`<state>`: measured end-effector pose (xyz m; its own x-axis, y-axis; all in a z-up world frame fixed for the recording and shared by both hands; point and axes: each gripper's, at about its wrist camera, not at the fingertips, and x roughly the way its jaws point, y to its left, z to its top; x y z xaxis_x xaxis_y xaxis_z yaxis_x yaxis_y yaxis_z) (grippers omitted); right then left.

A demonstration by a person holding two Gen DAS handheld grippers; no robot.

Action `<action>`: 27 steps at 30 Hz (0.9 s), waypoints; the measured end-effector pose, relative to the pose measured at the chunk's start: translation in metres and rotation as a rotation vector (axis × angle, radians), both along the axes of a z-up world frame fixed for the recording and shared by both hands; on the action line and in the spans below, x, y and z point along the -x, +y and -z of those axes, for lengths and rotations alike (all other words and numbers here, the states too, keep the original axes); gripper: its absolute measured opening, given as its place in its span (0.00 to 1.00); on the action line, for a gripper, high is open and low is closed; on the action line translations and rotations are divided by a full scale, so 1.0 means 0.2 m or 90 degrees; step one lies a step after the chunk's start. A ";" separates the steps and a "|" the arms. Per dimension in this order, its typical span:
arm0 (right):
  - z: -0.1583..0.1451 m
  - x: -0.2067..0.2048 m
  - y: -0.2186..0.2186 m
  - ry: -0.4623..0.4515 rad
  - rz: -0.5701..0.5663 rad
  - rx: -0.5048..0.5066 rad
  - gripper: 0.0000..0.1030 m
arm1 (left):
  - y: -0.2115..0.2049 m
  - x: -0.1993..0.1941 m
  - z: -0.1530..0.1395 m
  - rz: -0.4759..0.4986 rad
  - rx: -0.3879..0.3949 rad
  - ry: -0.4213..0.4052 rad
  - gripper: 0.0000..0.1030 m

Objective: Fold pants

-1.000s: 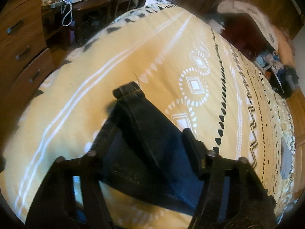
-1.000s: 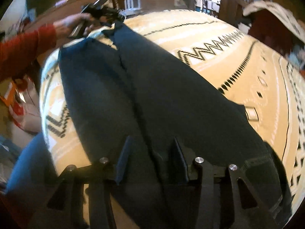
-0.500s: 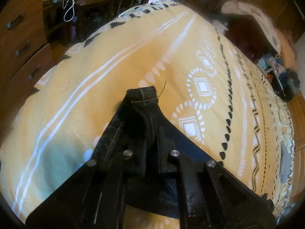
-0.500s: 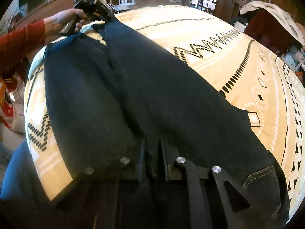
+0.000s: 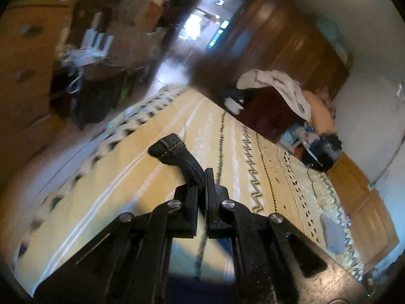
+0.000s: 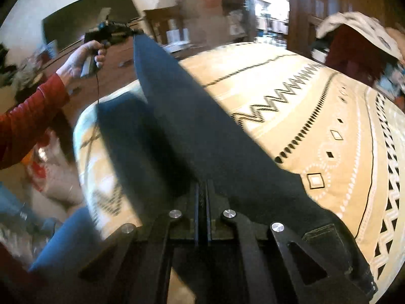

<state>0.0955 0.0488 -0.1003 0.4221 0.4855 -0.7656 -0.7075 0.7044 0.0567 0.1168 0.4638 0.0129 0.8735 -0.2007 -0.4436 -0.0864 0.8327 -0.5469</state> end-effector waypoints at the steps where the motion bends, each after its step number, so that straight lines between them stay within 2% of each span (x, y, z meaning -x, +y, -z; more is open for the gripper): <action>1: 0.03 0.02 0.01 0.010 -0.012 0.007 0.05 | 0.03 0.10 0.05 -0.010 0.003 0.010 0.04; 4: 0.21 0.09 0.08 0.061 -0.051 0.046 0.05 | 0.13 0.35 0.35 -0.053 0.031 0.073 0.04; 5: 0.29 0.10 0.09 0.079 -0.057 0.061 0.05 | 0.18 0.44 0.53 -0.084 0.057 0.115 0.04; 7: 0.42 0.09 0.10 0.121 -0.057 0.082 0.05 | 0.25 0.54 0.80 -0.119 0.118 0.176 0.06; 8: 0.46 0.09 0.09 0.134 -0.055 0.085 0.05 | 0.27 0.57 0.91 -0.127 0.146 0.185 0.07; 9: 0.47 0.09 0.10 0.138 -0.054 0.086 0.05 | 0.27 0.60 0.94 -0.124 0.164 0.157 0.07; 10: 0.47 0.08 0.11 0.137 -0.054 0.089 0.05 | 0.27 0.62 0.94 -0.127 0.165 0.131 0.07; 14: 0.43 0.07 0.12 0.128 -0.063 0.100 0.05 | 0.23 0.56 0.87 -0.125 0.118 0.152 0.07; 19: 0.35 0.10 0.09 0.115 -0.067 0.091 0.05 | 0.26 0.58 0.81 -0.123 0.139 0.122 0.08; 22: 0.33 0.11 0.09 0.117 -0.069 0.092 0.05 | 0.31 0.65 0.86 -0.146 0.129 0.134 0.07; 25: 0.38 0.12 0.09 0.122 -0.069 0.103 0.05 | 0.40 0.71 0.96 -0.208 0.165 0.151 0.04; 27: 0.43 0.12 0.09 0.108 -0.060 0.130 0.07 | 0.41 0.74 0.96 -0.220 0.174 0.150 0.02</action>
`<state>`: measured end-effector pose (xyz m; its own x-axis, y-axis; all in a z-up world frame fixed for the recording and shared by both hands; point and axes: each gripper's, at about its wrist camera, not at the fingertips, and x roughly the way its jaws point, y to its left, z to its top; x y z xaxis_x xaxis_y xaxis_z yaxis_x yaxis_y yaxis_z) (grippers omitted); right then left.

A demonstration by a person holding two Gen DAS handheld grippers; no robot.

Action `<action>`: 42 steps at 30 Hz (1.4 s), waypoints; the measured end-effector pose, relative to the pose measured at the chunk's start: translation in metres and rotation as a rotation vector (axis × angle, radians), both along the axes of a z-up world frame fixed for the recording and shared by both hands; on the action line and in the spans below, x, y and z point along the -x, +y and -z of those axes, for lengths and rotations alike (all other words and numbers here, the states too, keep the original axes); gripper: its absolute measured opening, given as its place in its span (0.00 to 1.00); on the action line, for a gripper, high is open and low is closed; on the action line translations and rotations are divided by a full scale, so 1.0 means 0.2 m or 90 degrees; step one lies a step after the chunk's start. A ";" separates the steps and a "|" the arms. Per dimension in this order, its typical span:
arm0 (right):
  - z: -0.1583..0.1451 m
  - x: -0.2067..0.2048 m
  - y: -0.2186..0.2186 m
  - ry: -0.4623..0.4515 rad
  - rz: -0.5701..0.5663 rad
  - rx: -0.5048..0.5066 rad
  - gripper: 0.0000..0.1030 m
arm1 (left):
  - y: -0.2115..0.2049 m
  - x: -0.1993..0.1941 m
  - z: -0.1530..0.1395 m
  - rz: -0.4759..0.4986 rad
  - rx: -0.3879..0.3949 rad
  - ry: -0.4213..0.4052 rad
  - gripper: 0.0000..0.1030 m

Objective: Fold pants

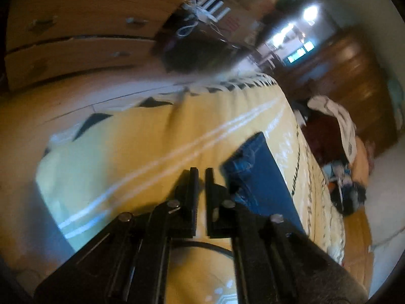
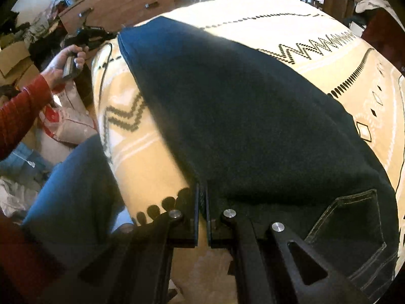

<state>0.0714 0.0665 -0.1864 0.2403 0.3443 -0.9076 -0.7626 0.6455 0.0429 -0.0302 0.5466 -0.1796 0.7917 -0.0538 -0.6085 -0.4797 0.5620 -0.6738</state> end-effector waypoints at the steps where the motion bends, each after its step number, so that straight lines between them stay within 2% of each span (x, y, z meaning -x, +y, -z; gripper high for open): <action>1: 0.01 0.00 -0.01 -0.003 0.002 0.010 0.07 | -0.02 -0.01 -0.02 0.010 -0.010 0.006 0.03; 3: -0.05 0.04 -0.06 -0.024 0.018 0.014 0.14 | -0.10 -0.04 -0.09 0.046 -0.040 0.021 0.04; 4: -0.09 0.07 -0.10 -0.037 0.023 0.008 0.25 | -0.14 -0.04 -0.12 0.064 -0.052 0.022 0.05; 5: -0.13 0.10 -0.15 -0.051 0.031 0.004 0.44 | -0.20 -0.04 -0.16 0.092 -0.065 0.021 0.05; 6: -0.17 0.14 -0.23 -0.069 0.049 0.011 0.50 | -0.28 -0.05 -0.19 0.122 -0.078 0.022 0.05; 8: -0.18 0.18 -0.37 -0.074 0.085 0.038 0.52 | -0.41 -0.05 -0.22 0.166 -0.084 0.022 0.05; 11: -0.16 0.22 -0.74 -0.047 0.217 0.066 0.52 | -0.61 -0.06 -0.19 0.224 -0.070 0.032 0.05; 12: -0.17 0.25 -0.94 -0.032 0.291 0.051 0.52 | -0.65 -0.07 -0.18 0.236 -0.068 0.040 0.06; 16: -0.16 0.33 -1.47 0.000 0.494 -0.020 0.53 | -0.88 -0.10 -0.13 0.282 -0.039 0.051 0.06; 18: -0.12 0.36 -1.71 0.010 0.578 -0.077 0.53 | -0.97 -0.15 -0.11 0.299 -0.015 0.050 0.06; 21: -0.08 0.28 -1.96 0.011 0.643 -0.158 0.53 | -1.12 -0.23 -0.12 0.329 -0.012 0.064 0.06; 24: -0.06 0.12 -2.07 0.013 0.648 -0.226 0.54 | -1.27 -0.30 -0.13 0.362 -0.014 0.070 0.06; 26: -0.04 0.02 -2.07 0.008 0.633 -0.235 0.54 | -1.32 -0.31 -0.16 0.376 -0.019 0.071 0.06; 29: 0.06 -0.13 -2.09 0.047 0.608 -0.230 0.56 | -1.40 -0.34 -0.19 0.392 -0.031 0.076 0.06; 30: 0.06 -0.15 -2.08 0.041 0.604 -0.213 0.56 | -1.42 -0.34 -0.20 0.395 -0.035 0.079 0.06; 32: 0.00 -0.12 -2.09 -0.011 0.604 -0.192 0.56 | -1.46 -0.34 -0.20 0.404 -0.035 0.079 0.06; 33: -0.05 -0.07 -2.10 -0.025 0.603 -0.214 0.56 | -1.49 -0.34 -0.21 0.416 -0.039 0.080 0.06; 35: -0.03 -0.04 -2.09 0.035 0.590 -0.263 0.56 | -1.55 -0.35 -0.19 0.435 -0.044 0.088 0.10; 36: 0.00 -0.04 -2.08 0.047 0.585 -0.255 0.56 | -1.59 -0.36 -0.17 0.441 -0.045 0.091 0.15; 37: 0.01 -0.03 -2.05 0.049 0.573 -0.242 0.56 | -1.63 -0.37 -0.16 0.447 -0.046 0.096 0.21; 39: 0.03 -0.02 -2.00 0.036 0.556 -0.233 0.52 | -1.66 -0.39 -0.16 0.452 -0.045 0.095 0.25; 40: 0.03 -0.02 -1.99 0.031 0.548 -0.243 0.44 | -1.68 -0.39 -0.16 0.457 -0.042 0.091 0.25; 42: 0.04 -0.05 -1.99 0.016 0.554 -0.246 0.44 | -1.73 -0.40 -0.18 0.471 -0.042 0.082 0.27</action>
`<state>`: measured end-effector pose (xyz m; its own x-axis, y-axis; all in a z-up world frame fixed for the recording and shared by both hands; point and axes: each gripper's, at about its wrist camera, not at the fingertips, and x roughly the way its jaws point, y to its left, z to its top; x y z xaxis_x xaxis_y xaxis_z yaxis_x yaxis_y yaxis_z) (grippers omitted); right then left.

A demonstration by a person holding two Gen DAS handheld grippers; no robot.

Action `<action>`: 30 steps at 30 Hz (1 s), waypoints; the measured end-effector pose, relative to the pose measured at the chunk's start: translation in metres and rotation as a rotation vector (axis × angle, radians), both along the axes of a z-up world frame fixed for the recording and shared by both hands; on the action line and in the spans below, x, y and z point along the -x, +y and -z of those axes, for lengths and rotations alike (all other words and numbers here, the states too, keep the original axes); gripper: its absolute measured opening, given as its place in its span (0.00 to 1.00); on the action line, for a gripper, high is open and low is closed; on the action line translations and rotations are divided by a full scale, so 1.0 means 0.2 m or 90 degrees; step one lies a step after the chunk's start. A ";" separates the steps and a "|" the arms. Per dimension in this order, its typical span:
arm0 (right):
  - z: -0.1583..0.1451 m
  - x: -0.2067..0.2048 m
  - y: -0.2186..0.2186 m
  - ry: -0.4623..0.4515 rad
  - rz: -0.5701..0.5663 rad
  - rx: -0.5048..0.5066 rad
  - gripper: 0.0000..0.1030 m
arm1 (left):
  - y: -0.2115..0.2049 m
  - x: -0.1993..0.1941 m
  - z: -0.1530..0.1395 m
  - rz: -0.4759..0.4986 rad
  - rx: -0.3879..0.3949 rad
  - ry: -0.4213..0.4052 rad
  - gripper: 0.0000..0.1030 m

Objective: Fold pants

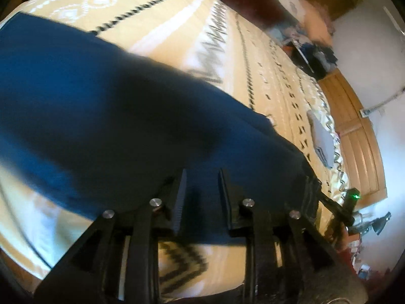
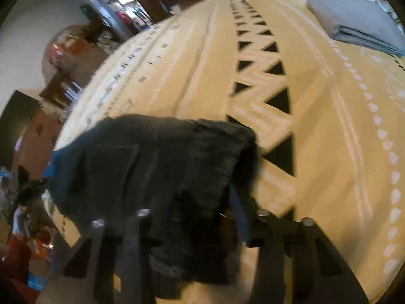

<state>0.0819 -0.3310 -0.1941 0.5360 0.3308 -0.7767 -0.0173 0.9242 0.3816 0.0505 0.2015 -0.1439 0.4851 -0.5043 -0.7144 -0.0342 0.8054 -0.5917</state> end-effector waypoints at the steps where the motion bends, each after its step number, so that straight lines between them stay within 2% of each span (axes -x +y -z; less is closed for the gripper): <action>1: 0.02 -0.03 0.01 0.005 0.008 0.003 0.44 | -0.02 0.00 -0.01 0.007 -0.004 -0.003 0.29; 3: 0.07 -0.05 -0.03 0.016 0.020 -0.047 0.43 | -0.04 0.00 -0.03 0.019 -0.011 -0.008 0.30; 4: 0.06 -0.07 -0.01 0.014 0.020 -0.056 0.33 | -0.05 0.00 -0.04 0.023 -0.011 -0.009 0.30; 5: 0.04 -0.07 -0.02 0.002 0.014 -0.064 0.14 | -0.06 -0.01 -0.04 0.024 -0.010 -0.010 0.30; 7: -0.04 -0.11 -0.06 -0.025 0.004 -0.080 0.07 | -0.07 -0.01 -0.06 0.032 -0.007 -0.014 0.30; 9: -0.14 -0.18 -0.09 -0.053 -0.010 -0.071 0.06 | -0.09 -0.01 -0.08 0.039 -0.011 -0.020 0.31; 11: -0.17 -0.28 -0.13 -0.055 -0.027 -0.074 0.06 | -0.11 -0.02 -0.08 0.042 -0.015 -0.019 0.33; 13: -0.10 -0.33 -0.17 -0.019 -0.037 -0.087 0.06 | -0.12 -0.02 -0.08 0.040 -0.019 -0.018 0.37; 16: -0.01 -0.33 -0.16 0.007 -0.044 -0.044 0.07 | -0.14 -0.02 -0.07 0.034 -0.034 -0.013 0.41; 19: 0.01 -0.26 -0.24 -0.007 0.003 -0.023 0.05 | -0.12 -0.02 -0.04 0.014 -0.036 0.005 0.41; 20: 0.00 -0.24 -0.29 -0.015 0.035 -0.020 0.00 | -0.11 -0.02 -0.03 0.005 -0.039 0.011 0.41; 23: -0.05 -0.23 -0.37 -0.020 0.068 -0.005 0.02 | -0.04 0.01 -0.04 -0.025 -0.052 0.008 0.41; 24: -0.11 -0.20 -0.37 -0.039 0.081 0.013 0.04 | -0.01 0.02 -0.05 -0.041 -0.054 0.001 0.41; 25: -0.16 -0.18 -0.36 -0.052 0.088 0.026 0.10 | 0.04 0.04 -0.05 -0.058 -0.052 -0.008 0.41; 27: -0.29 -0.14 -0.24 -0.103 0.076 0.044 0.10 | 0.14 0.09 -0.07 -0.108 -0.051 -0.026 0.41; 29: -0.36 -0.17 -0.09 -0.119 0.027 0.009 0.10 | 0.26 0.13 -0.07 -0.159 -0.035 -0.037 0.41; 30: -0.38 -0.25 0.06 -0.119 -0.024 -0.016 0.10 | 0.31 0.15 -0.07 -0.179 -0.028 -0.038 0.41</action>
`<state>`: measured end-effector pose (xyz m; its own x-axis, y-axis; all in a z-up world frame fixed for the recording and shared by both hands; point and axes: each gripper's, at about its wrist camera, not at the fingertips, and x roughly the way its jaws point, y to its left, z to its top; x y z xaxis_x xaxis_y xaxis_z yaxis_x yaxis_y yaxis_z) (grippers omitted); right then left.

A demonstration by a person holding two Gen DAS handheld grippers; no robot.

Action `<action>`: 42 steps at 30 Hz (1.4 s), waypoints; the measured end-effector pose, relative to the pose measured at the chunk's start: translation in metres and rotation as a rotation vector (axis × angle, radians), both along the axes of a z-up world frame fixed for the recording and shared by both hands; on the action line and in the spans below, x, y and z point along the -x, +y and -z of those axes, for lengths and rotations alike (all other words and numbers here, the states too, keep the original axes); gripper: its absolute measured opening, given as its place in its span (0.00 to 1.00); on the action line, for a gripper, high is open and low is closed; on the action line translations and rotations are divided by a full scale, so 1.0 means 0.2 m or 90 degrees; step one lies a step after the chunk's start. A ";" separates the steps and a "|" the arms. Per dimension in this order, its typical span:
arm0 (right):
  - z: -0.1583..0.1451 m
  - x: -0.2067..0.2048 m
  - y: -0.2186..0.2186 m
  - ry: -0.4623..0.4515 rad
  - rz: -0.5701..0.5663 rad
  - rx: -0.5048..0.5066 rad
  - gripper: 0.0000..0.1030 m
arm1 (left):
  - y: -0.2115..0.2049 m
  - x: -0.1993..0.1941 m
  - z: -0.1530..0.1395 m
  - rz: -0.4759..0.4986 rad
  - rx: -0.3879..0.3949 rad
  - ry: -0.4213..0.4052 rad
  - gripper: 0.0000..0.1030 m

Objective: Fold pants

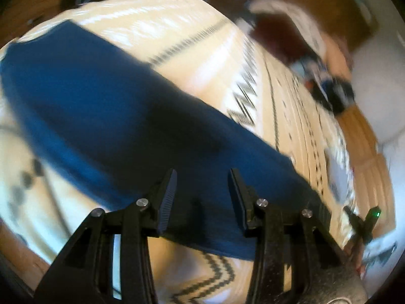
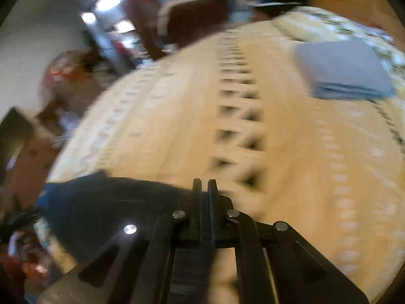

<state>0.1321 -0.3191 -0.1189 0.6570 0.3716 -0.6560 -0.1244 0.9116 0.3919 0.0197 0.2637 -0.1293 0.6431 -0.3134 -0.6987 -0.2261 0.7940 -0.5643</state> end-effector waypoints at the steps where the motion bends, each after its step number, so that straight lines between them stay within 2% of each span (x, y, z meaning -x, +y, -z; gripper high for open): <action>1: -0.01 -0.05 0.09 0.001 -0.032 -0.009 0.10 | 0.04 0.02 0.00 -0.010 0.001 -0.001 0.41; 4: 0.05 -0.35 0.54 0.040 -0.179 -0.024 0.10 | 0.07 0.07 -0.01 -0.011 -0.004 -0.007 0.41; 6: 0.13 -0.55 0.80 0.086 -0.246 -0.008 0.24 | 0.06 0.08 -0.01 0.004 -0.003 -0.005 0.41; 7: 0.17 -0.62 0.87 0.109 -0.266 -0.008 0.40 | 0.05 0.09 -0.01 0.012 -0.004 -0.003 0.41; 9: 0.27 -0.79 1.02 0.156 -0.299 0.000 0.42 | 0.04 0.10 0.01 0.027 0.000 0.000 0.41; 11: 0.37 -0.89 1.09 0.209 -0.324 -0.018 0.42 | 0.03 0.10 0.03 0.034 0.011 0.002 0.41; 13: 0.45 -0.96 1.16 0.248 -0.342 -0.013 0.42 | 0.04 0.09 0.04 0.047 0.013 0.005 0.41; 15: 0.51 -0.99 1.20 0.277 -0.363 -0.037 0.42 | 0.05 0.07 0.06 0.052 0.011 0.010 0.41; 16: 0.52 -1.00 1.23 0.277 -0.374 -0.047 0.31 | 0.05 0.06 0.08 0.049 0.014 0.010 0.41; 17: 0.51 -1.00 1.26 0.261 -0.374 -0.024 0.13 | 0.07 0.05 0.08 0.042 0.018 0.007 0.41; 18: 0.46 -0.98 1.29 0.218 -0.375 0.017 0.11 | 0.09 0.06 0.08 0.034 0.020 0.003 0.41; 20: 0.41 -1.00 1.26 0.152 -0.345 0.018 0.07 | 0.14 0.07 0.09 0.009 0.021 -0.006 0.41; 22: 0.43 -1.05 1.23 0.150 -0.323 0.005 0.07 | 0.19 0.08 0.11 -0.012 0.016 -0.004 0.41; 23: 0.49 -1.06 1.26 0.164 -0.334 0.023 0.07 | 0.22 0.09 0.12 -0.022 0.013 0.000 0.41; 25: 0.56 -1.04 1.29 0.161 -0.339 0.055 0.08 | 0.28 0.12 0.13 -0.044 0.011 -0.004 0.41; 27: 0.54 -1.02 1.27 0.137 -0.318 0.070 0.11 | 0.34 0.15 0.13 -0.065 -0.003 -0.005 0.41; 28: 0.51 -1.01 1.26 0.123 -0.297 0.090 0.26 | 0.37 0.17 0.13 -0.078 -0.006 -0.004 0.41; 29: 0.45 -0.99 1.25 0.094 -0.260 0.137 0.42 | 0.42 0.19 0.13 -0.093 -0.006 -0.003 0.41; 30: 0.36 -0.94 1.24 0.056 -0.220 0.184 0.42 | 0.46 0.21 0.13 -0.100 -0.006 -0.007 0.41; 31: 0.29 -0.89 1.25 0.035 -0.204 0.182 0.42 | 0.49 0.22 0.13 -0.106 -0.004 -0.015 0.41; 33: 0.17 -0.75 1.26 0.005 -0.203 0.127 0.42 | 0.54 0.23 0.13 -0.107 0.015 -0.023 0.41; 35: 0.12 -0.58 1.36 -0.007 -0.244 0.103 0.42 | 0.56 0.20 0.15 -0.103 0.029 -0.031 0.41; 38: 0.19 -0.36 1.59 0.021 -0.331 0.105 0.42 | 0.63 0.18 0.15 -0.139 0.030 -0.046 0.41; 39: 0.25 -0.28 1.69 0.036 -0.367 0.137 0.42 | 0.67 0.18 0.14 -0.161 0.033 -0.054 0.41; 40: 0.29 -0.23 1.76 0.044 -0.378 0.162 0.42 | 0.69 0.20 0.12 -0.184 0.012 -0.055 0.39; 41: 0.31 -0.19 1.81 0.055 -0.391 0.171 0.42 | 0.73 0.24 0.07 -0.225 -0.035 -0.062 0.39; 42: 0.32 -0.16 1.85 0.060 -0.410 0.166 0.42 | 0.77 0.30 0.02 -0.257 -0.051 -0.075 0.39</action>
